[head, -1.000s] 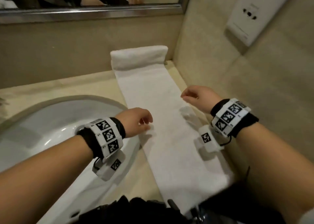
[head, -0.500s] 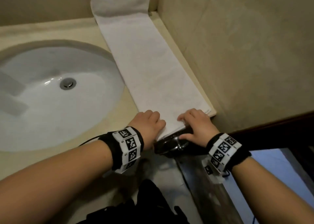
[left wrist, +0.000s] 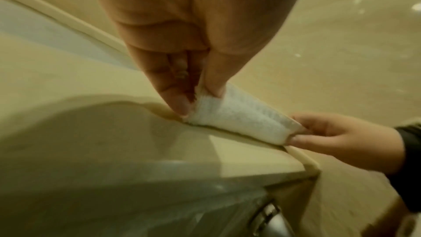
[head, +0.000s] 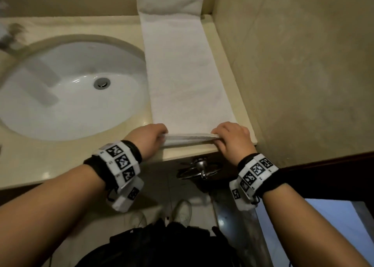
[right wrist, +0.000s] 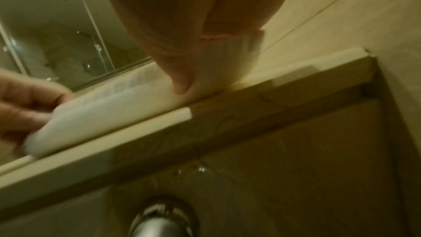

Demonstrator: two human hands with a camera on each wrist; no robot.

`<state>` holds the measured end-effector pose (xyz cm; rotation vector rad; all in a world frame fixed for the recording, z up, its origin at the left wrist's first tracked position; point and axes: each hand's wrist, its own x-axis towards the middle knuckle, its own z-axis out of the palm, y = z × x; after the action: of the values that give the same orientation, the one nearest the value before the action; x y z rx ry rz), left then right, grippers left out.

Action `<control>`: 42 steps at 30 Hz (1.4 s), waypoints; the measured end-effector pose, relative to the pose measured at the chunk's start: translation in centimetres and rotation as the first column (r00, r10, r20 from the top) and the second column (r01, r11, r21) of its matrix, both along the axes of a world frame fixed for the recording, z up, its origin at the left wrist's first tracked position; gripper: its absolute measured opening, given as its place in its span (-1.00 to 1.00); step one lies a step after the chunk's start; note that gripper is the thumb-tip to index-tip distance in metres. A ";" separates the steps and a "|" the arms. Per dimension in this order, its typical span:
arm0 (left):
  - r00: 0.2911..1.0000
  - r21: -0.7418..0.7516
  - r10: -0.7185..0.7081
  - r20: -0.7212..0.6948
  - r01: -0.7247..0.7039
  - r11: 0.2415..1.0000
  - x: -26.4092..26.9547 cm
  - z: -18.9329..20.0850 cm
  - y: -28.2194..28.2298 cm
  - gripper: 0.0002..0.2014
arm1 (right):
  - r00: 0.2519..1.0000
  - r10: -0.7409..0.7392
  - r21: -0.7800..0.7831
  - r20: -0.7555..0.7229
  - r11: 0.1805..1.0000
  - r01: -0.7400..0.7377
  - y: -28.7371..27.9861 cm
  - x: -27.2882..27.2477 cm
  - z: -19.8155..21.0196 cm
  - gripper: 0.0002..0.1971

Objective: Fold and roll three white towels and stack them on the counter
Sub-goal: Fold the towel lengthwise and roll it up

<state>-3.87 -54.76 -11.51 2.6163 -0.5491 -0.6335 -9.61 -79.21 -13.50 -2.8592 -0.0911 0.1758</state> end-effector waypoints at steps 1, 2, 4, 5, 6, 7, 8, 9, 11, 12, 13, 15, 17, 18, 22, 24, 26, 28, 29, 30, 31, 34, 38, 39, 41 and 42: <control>0.998 -0.016 0.059 -0.018 -0.059 0.998 0.0 -0.1 0.7 -0.80 | 1.000 -0.008 -0.008 -0.011 1.000 0.008 -0.3 0.3 0.2 -0.80; 0.993 -0.029 0.114 -0.029 -0.115 0.993 -0.1 -0.1 1.3 -0.82 | 1.000 -0.008 0.000 -0.027 1.000 0.008 -0.6 0.7 0.4 -0.82; 0.977 -0.051 0.206 -0.061 -0.209 0.977 0.0 -0.4 2.0 -0.85 | 0.996 -0.032 0.092 -0.084 0.995 0.040 -0.9 1.4 0.9 -0.83; 0.963 -0.064 0.257 -0.082 -0.263 0.963 0.0 -0.5 2.2 -0.86 | 0.989 -0.062 0.142 -0.132 0.987 0.081 -0.9 1.9 1.1 -0.82; 0.950 -0.070 0.297 -0.100 -0.305 0.950 0.2 -0.6 2.1 -0.88 | 0.978 -0.101 0.167 -0.184 0.977 0.133 -1.0 2.5 1.3 -0.82; 0.940 -0.072 0.324 -0.101 -0.332 0.941 0.2 -0.7 2.0 -0.91 | 0.964 -0.131 0.156 -0.233 0.973 0.170 -0.9 3.1 1.4 -0.80; 0.941 -0.068 0.327 -0.086 -0.333 0.940 0.4 -0.7 1.7 -0.92 | 0.951 -0.154 0.114 -0.269 0.975 0.190 -0.9 3.6 1.4 -0.78; 0.948 -0.059 0.314 -0.045 -0.316 0.947 0.5 -0.7 1.4 -0.92 | 0.946 -0.169 0.045 -0.276 0.981 0.189 -0.7 3.9 1.4 -0.75; 0.963 -0.022 0.250 0.105 -0.249 0.968 0.4 -0.7 0.9 -0.87 | 0.976 -0.163 -0.129 -0.142 0.981 0.145 -0.3 3.9 1.4 -0.73; 0.964 0.007 0.190 0.187 -0.195 0.981 0.3 -0.7 0.6 -0.84 | 0.991 -0.129 -0.188 -0.034 0.975 0.120 -0.1 3.8 1.4 -0.74; 0.963 0.043 0.113 0.245 -0.127 0.991 0.2 -0.8 0.4 -0.82 | 0.996 -0.071 -0.206 0.052 0.975 0.080 0.1 3.5 1.3 -0.77; 0.963 0.101 -0.035 0.268 0.008 0.995 -0.1 -1.1 0.1 -0.81 | 0.996 0.070 -0.131 0.059 0.989 -0.062 0.3 3.1 1.0 -0.84; 0.964 0.086 -0.076 0.256 0.056 0.995 -0.3 -1.3 0.1 -0.81 | 0.987 0.159 -0.006 -0.025 0.987 -0.159 0.2 2.9 0.7 -0.84; 0.961 0.082 -0.087 0.262 0.068 0.994 -0.4 -1.4 0.2 -0.78 | 0.985 0.172 0.029 -0.034 0.985 -0.171 0.1 2.7 0.7 -0.84; 0.924 0.243 -0.253 0.288 0.185 0.952 -0.6 -1.5 0.5 -0.56 | 0.974 0.220 -0.020 -0.060 0.975 -0.222 -0.4 2.2 0.5 -0.58; 0.905 0.267 -0.286 0.315 0.204 0.942 -0.3 -1.1 0.4 -0.64 | 0.974 0.226 -0.053 -0.016 0.973 -0.227 -0.1 2.3 0.5 -0.63; 0.935 0.237 -0.225 0.273 0.161 0.958 0.3 -0.7 0.3 -0.66 | 0.980 0.197 -0.071 0.027 0.978 -0.195 0.1 2.8 0.8 -0.76; 0.983 0.145 -0.058 0.172 0.033 0.989 1.2 -0.2 0.5 -0.67 | 0.991 0.130 -0.064 0.008 0.990 -0.129 0.0 3.6 1.1 -0.82; 0.993 0.088 0.037 0.111 -0.047 0.995 1.6 -0.1 0.6 -0.69 | 0.997 0.079 -0.041 -0.020 0.996 -0.079 -0.1 4.1 1.3 -0.81; 0.991 0.035 0.126 0.048 -0.128 0.991 2.1 -0.1 0.8 -0.70 | 0.998 0.013 -0.006 -0.066 1.000 -0.013 -0.1 4.7 1.4 -0.79; 0.979 -0.011 0.202 -0.003 -0.202 0.979 2.7 -0.1 0.8 -0.71 | 0.991 -0.057 0.035 -0.122 0.998 0.062 -0.1 5.3 1.5 -0.78; 0.954 -0.039 0.297 -0.037 -0.298 0.954 4.4 -0.4 0.8 -0.72 | 0.968 -0.194 0.010 -0.161 0.980 0.198 0.3 6.8 1.2 -0.76; 0.986 0.065 0.155 0.063 -0.159 0.985 5.9 -0.2 0.3 -0.81 | 0.996 -0.024 -0.195 0.090 0.980 0.041 1.0 7.3 1.0 -0.76; 0.990 0.072 0.096 0.101 -0.104 0.992 6.1 -0.1 0.1 -0.85 | 0.995 0.070 -0.167 0.074 0.984 -0.056 1.1 7.1 0.9 -0.75; 0.982 0.073 -0.063 0.179 0.051 0.996 6.1 -0.3 -0.2 -0.82 | 0.984 0.177 -0.043 -0.007 0.983 -0.177 1.2 6.7 0.9 -0.78; 0.970 0.072 -0.130 0.208 0.117 0.990 6.0 -0.4 -0.4 -0.80 | 0.980 0.193 -0.015 -0.050 0.981 -0.194 1.2 6.6 1.0 -0.73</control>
<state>2.15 -55.19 -11.92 2.7407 -0.7739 -0.4146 -2.96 -78.01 -12.45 -2.8614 -0.3599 0.2853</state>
